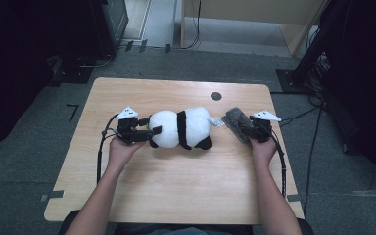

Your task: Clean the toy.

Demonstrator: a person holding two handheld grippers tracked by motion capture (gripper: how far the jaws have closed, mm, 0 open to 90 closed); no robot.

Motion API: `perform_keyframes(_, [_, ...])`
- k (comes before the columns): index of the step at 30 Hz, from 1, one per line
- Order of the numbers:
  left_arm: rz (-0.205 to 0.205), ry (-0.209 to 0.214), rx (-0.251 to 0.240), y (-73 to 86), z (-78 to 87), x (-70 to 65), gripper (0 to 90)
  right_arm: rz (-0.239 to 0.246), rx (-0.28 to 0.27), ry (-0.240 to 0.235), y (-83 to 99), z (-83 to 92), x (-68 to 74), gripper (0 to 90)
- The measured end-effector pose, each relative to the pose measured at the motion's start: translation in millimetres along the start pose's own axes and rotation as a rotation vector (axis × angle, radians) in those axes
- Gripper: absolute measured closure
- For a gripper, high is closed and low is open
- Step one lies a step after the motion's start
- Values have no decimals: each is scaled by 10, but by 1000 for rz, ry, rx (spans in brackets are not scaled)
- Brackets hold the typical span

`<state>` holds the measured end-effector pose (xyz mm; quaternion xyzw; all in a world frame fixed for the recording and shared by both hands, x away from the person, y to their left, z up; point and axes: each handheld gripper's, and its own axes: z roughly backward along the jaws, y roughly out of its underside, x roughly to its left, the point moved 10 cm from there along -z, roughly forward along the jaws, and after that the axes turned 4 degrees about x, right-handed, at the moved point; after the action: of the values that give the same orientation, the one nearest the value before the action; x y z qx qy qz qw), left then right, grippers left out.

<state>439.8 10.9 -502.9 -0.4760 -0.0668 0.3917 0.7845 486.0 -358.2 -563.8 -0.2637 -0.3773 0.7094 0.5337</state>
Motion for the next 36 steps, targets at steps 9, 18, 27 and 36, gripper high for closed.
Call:
perform_keyframes(9, [-5,-4,10,17,-6,-6,261,66,75,34,109,-98,50,484])
perform_keyframes(18, [-9,-8,12,30,-19,4,242,-36,127,-10,155,-124,18,497])
perform_keyframes(27, [-1,-9,19,40,-25,7,231,-91,132,-19,165,-121,21,548])
perform_keyframes(36, [-17,-23,17,24,3,-8,239,-99,120,-78,108,-86,85,738])
